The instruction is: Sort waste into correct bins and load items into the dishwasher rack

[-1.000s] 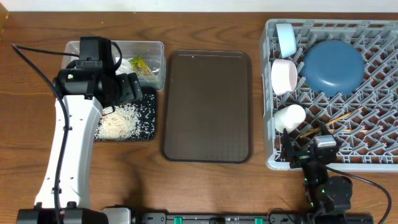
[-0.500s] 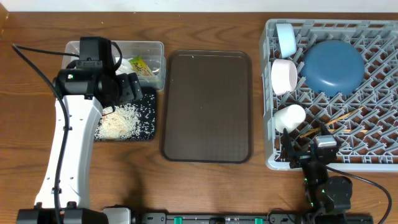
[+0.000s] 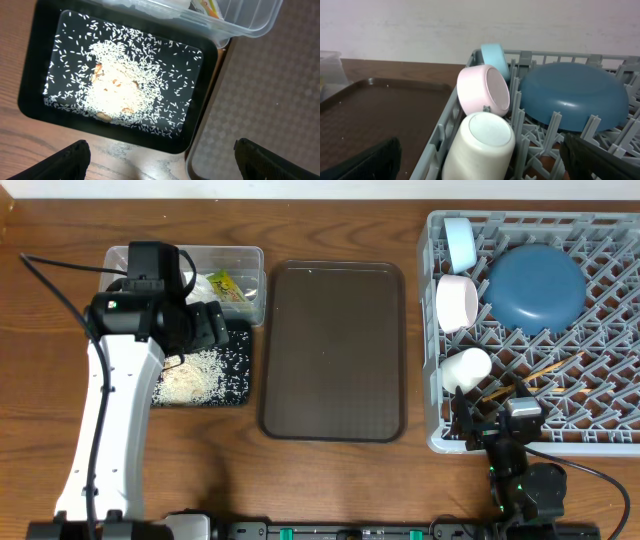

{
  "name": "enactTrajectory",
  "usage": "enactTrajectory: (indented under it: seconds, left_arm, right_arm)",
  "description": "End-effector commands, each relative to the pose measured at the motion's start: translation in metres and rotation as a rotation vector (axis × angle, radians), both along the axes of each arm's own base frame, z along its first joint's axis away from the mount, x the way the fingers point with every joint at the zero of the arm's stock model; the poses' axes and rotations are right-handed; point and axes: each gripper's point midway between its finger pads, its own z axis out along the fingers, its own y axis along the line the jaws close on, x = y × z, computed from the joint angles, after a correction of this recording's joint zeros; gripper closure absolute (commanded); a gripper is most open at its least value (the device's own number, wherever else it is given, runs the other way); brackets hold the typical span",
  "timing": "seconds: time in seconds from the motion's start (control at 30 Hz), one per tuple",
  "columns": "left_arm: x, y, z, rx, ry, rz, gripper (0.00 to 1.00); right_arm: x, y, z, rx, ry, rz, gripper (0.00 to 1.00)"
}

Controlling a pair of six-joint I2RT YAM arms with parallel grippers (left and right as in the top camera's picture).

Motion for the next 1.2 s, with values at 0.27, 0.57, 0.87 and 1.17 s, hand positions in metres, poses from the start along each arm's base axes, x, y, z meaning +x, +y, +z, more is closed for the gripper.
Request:
enactTrajectory:
  seconds: [0.27, 0.57, 0.87, 1.17]
  left_arm:
    - [0.005, -0.009, 0.051, -0.027, -0.586, -0.047, 0.05]
    - [-0.048, -0.018, 0.022, 0.009, -0.911, -0.147, 0.06]
    - [-0.069, -0.018, 0.0, 0.036, -1.093, -0.159, 0.06]
    - [-0.07, -0.022, -0.026, 0.034, -1.137, -0.176, 0.06]
  right_arm:
    - [0.0, 0.0, 0.0, 0.015, -0.003, 0.004, 0.01]
    - [0.0, 0.0, 0.0, 0.015, -0.003, 0.004, 0.01]
    - [0.0, 0.0, 0.0, 0.015, -0.003, 0.004, 0.01]
    - [0.0, 0.0, 0.0, 0.015, -0.003, 0.004, 0.01]
